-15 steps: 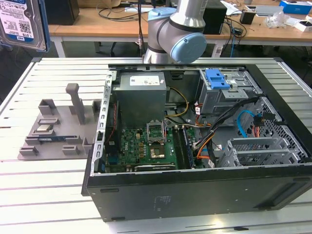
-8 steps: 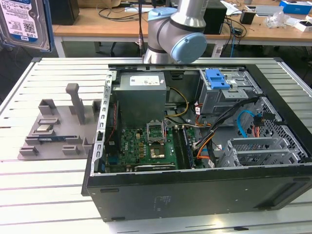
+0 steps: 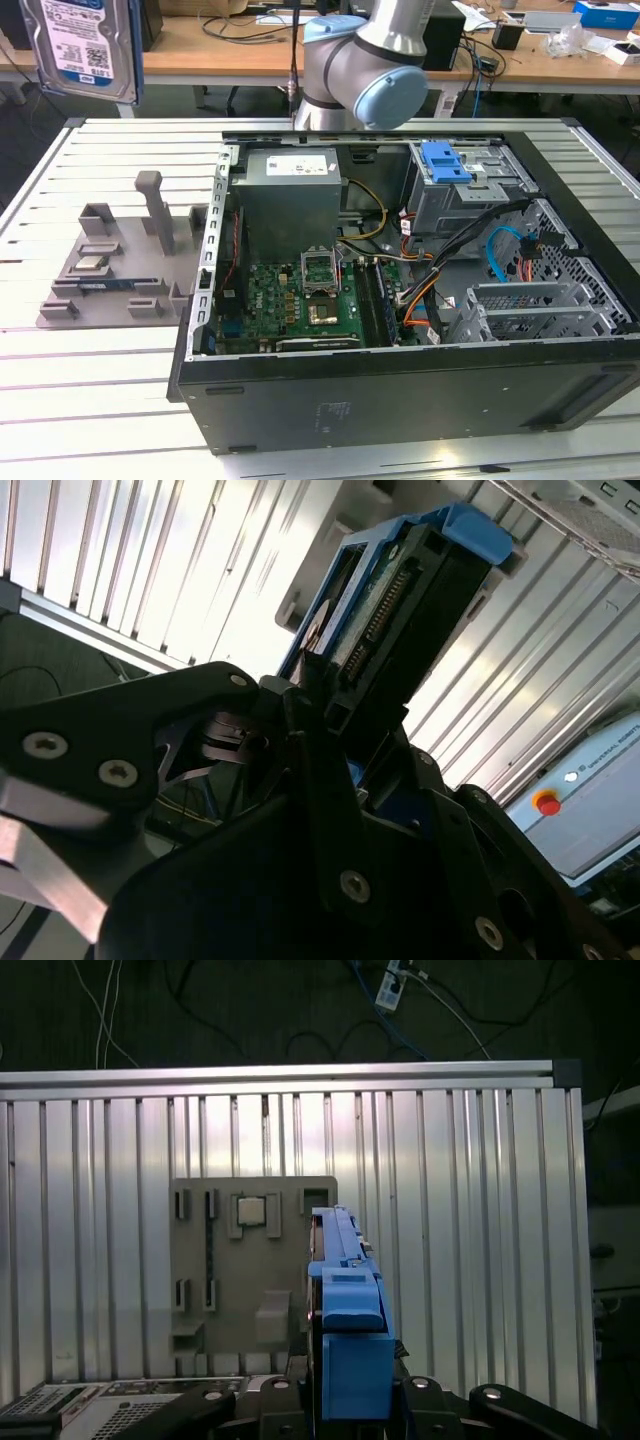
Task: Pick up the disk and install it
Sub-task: 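Pick up the disk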
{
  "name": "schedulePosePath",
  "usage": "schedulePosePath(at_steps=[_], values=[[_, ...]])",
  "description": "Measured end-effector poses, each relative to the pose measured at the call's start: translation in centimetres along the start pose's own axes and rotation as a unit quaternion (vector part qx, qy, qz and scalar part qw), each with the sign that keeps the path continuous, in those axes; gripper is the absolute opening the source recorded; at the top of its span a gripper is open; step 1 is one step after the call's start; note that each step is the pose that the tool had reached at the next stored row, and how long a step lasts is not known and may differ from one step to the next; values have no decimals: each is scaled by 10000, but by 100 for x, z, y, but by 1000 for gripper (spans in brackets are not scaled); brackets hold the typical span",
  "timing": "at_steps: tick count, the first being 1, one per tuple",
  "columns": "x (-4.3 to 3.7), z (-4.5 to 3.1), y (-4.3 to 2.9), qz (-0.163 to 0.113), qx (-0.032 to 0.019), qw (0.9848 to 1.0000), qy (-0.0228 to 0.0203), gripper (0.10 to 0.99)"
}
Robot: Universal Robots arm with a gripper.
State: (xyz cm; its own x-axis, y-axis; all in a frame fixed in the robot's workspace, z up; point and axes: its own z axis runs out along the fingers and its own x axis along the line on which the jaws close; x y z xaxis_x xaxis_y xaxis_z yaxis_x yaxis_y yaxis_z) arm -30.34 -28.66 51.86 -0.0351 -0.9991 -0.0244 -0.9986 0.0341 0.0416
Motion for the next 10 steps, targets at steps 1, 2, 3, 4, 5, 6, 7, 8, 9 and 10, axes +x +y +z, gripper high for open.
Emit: schedulePosePath(at_steps=[1, 2, 3, 4, 5, 6, 7, 8, 9, 10], values=[[-2, -3, -61, 0, -1, 10000, 0, 365], [-4, -4, -111, 0, 0, 10000, 0, 365], [-5, -6, -164, -1, -1, 10000, 0, 365], [-7, -8, -204, -1, -1, 10000, 0, 365], [-10, -12, -277, 0, -3, 10000, 0, 365], [-12, -14, -325, 0, -3, 10000, 0, 365], [-13, -14, -369, 0, -3, 10000, 0, 365], [-15, -18, -445, -1, -5, 10000, 0, 365], [-17, -20, -493, 0, -6, 10000, 0, 365], [-19, -22, -545, 0, -7, 10000, 0, 365]])
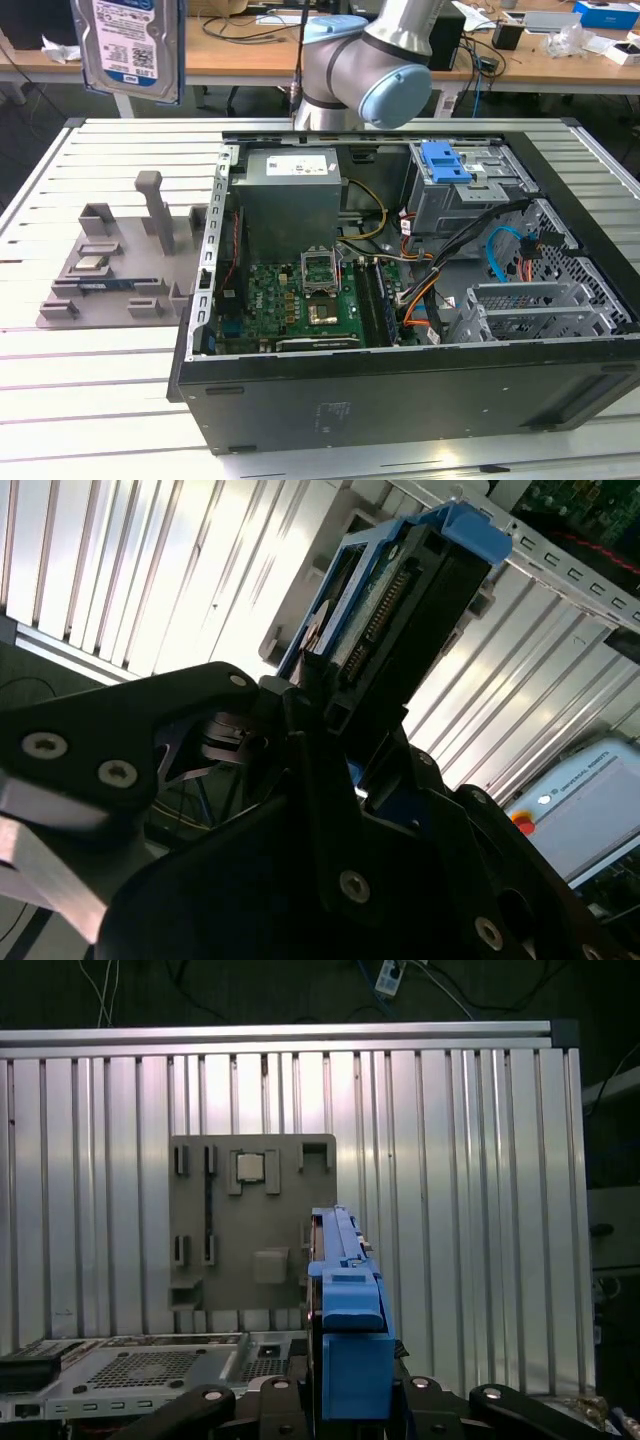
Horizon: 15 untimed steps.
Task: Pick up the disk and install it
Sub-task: 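Pick up the disk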
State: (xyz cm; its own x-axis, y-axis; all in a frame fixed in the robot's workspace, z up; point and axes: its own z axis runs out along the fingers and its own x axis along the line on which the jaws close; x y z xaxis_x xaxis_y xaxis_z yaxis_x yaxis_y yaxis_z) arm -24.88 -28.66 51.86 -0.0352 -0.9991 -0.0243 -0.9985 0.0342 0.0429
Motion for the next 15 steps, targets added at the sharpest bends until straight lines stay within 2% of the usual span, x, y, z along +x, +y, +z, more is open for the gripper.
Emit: schedulePosePath(at_steps=[1, 8, 9, 13, 14, 15], values=[[-3, -4, -95, -1, -2, 10000, 0, 365], [-16, -19, -469, 0, -12, 10000, 0, 365], [-20, -24, -577, 0, -16, 10000, 0, 365], [-28, -33, -784, 1, -23, 10000, 1, 365], [-31, -37, -881, 0, -25, 10000, 1, 365], [-33, -39, -927, 1, -27, 10000, 1, 365]])
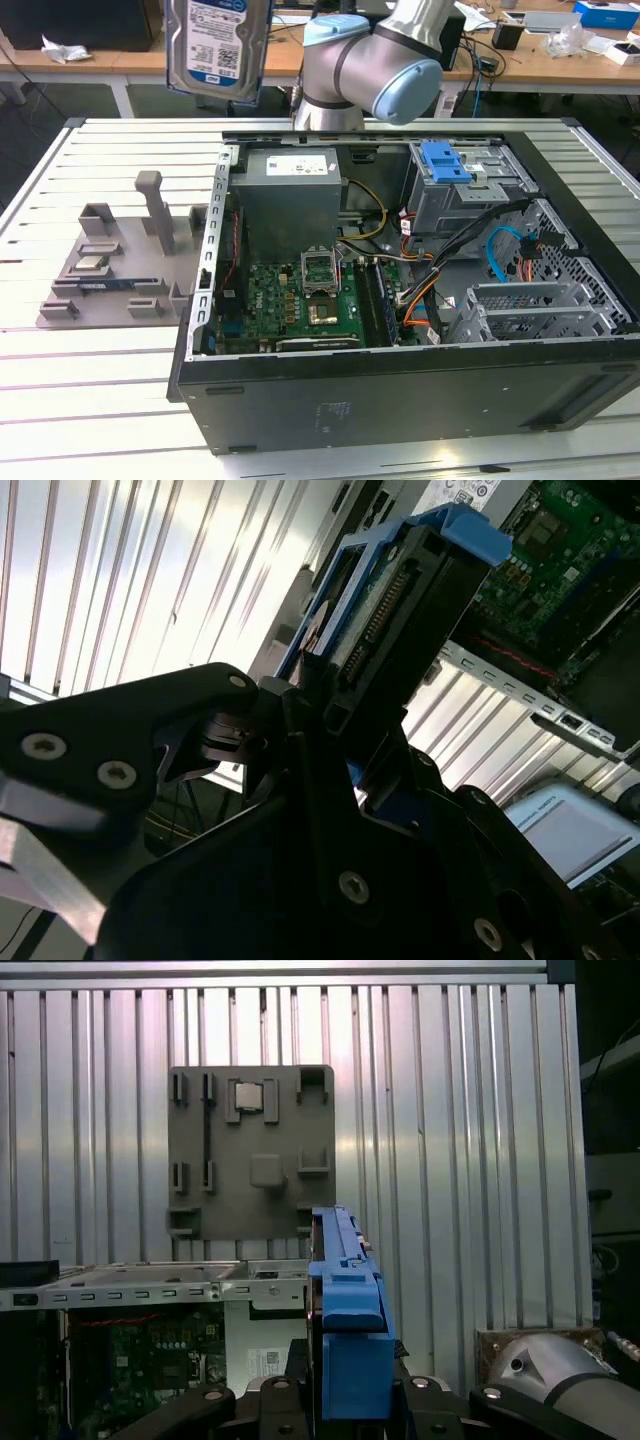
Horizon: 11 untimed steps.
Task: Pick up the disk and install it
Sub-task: 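Pick up the disk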
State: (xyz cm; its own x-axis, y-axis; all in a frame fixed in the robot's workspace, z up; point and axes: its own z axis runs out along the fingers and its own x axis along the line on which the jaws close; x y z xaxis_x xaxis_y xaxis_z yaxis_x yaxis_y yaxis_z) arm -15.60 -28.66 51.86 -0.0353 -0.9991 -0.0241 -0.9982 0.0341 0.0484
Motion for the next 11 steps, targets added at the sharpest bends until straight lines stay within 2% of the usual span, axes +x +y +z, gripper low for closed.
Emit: schedulePosePath(at_steps=[11], values=[[-20, -27, -562, 0, -23, 10000, 1, 365]])
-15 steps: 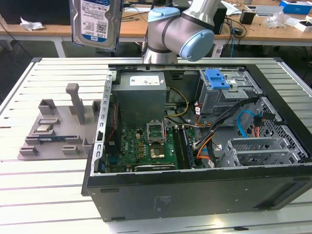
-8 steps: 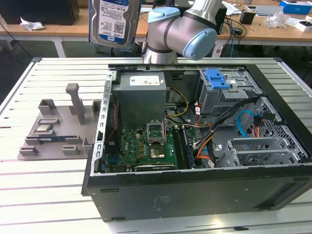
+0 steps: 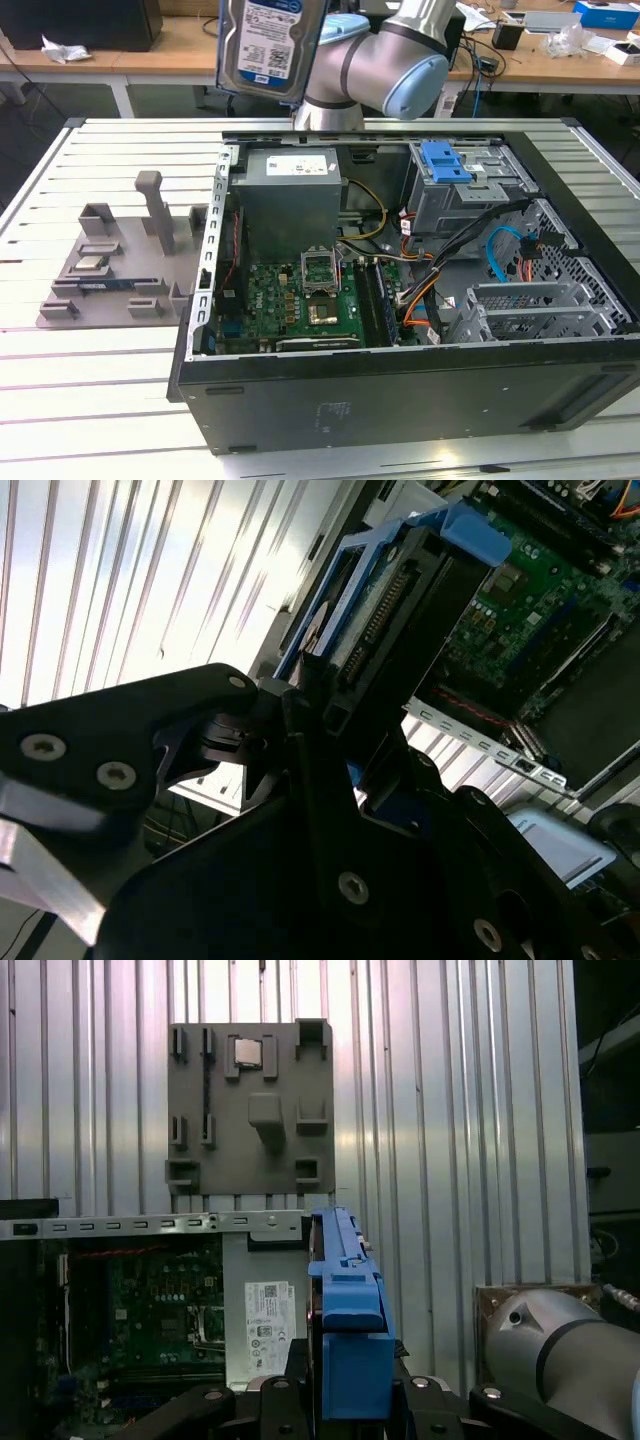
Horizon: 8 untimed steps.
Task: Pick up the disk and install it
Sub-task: 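Pick up the disk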
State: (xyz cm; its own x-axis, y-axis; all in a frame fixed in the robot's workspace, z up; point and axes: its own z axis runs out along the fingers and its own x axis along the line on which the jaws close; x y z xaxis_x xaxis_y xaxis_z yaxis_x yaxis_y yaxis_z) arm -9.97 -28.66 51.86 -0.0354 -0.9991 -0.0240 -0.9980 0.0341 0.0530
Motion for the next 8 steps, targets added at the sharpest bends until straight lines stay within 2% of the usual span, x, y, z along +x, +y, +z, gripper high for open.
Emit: schedulePosePath(at_steps=[8], values=[[-14, -21, -395, 1, -18, 10000, 1, 365]])
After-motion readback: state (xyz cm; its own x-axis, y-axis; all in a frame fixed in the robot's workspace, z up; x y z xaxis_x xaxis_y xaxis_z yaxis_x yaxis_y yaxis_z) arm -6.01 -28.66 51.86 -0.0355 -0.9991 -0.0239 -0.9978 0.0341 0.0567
